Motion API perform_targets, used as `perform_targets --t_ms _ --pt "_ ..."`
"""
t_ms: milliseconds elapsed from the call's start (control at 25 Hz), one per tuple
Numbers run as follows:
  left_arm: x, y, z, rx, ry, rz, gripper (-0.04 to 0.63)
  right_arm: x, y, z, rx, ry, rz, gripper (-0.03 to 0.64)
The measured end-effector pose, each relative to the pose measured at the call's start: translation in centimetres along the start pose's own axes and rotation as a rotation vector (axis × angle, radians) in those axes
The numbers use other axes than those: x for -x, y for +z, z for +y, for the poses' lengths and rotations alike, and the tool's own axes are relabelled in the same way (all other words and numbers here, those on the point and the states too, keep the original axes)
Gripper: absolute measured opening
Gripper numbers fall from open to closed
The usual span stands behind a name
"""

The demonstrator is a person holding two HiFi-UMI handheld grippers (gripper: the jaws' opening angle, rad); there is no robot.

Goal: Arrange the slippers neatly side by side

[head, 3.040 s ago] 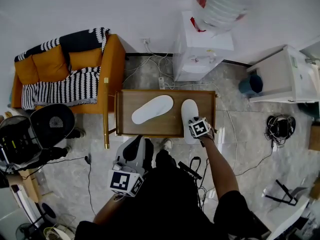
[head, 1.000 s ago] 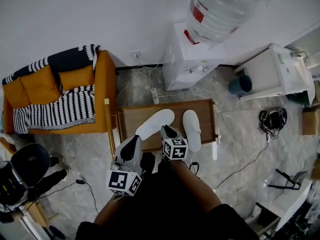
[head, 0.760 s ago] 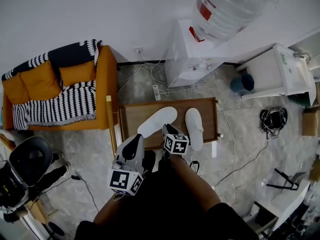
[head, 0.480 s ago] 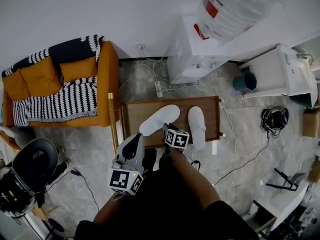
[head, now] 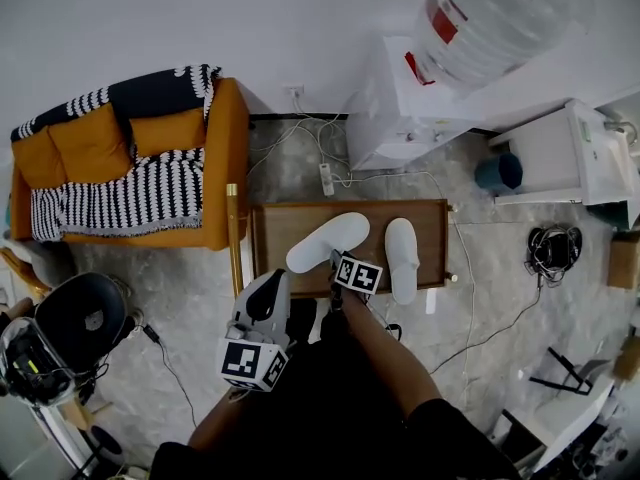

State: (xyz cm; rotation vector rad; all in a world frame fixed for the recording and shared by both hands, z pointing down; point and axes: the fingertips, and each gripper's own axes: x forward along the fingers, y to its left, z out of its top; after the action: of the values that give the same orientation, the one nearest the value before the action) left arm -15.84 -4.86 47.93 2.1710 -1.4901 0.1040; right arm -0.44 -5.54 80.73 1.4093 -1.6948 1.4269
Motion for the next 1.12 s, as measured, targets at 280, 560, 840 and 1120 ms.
perform_targets --t_ms 280,560,840,1120 --pt "0.3 -0.2 0.3 0.004 0.019 0.003 0.012 -1.0 0.2 -0.2 -0.038 0.017 0.025 0.123" --pt "0.4 -0.5 0.4 0.005 0.034 -0.001 0.012 -1.4 0.3 -0.4 0.017 0.017 0.054 0.043" --pt "0.2 -0.4 -0.2 0.003 0.032 -0.011 0.012 0.0 1.1 0.1 0.170 0.031 0.074 0.034" --pt "0.6 -0.2 -1.6 -0.004 0.032 -0.020 0.012 2.8 1.6 -0.8 0.336 0.082 0.105 0.031"
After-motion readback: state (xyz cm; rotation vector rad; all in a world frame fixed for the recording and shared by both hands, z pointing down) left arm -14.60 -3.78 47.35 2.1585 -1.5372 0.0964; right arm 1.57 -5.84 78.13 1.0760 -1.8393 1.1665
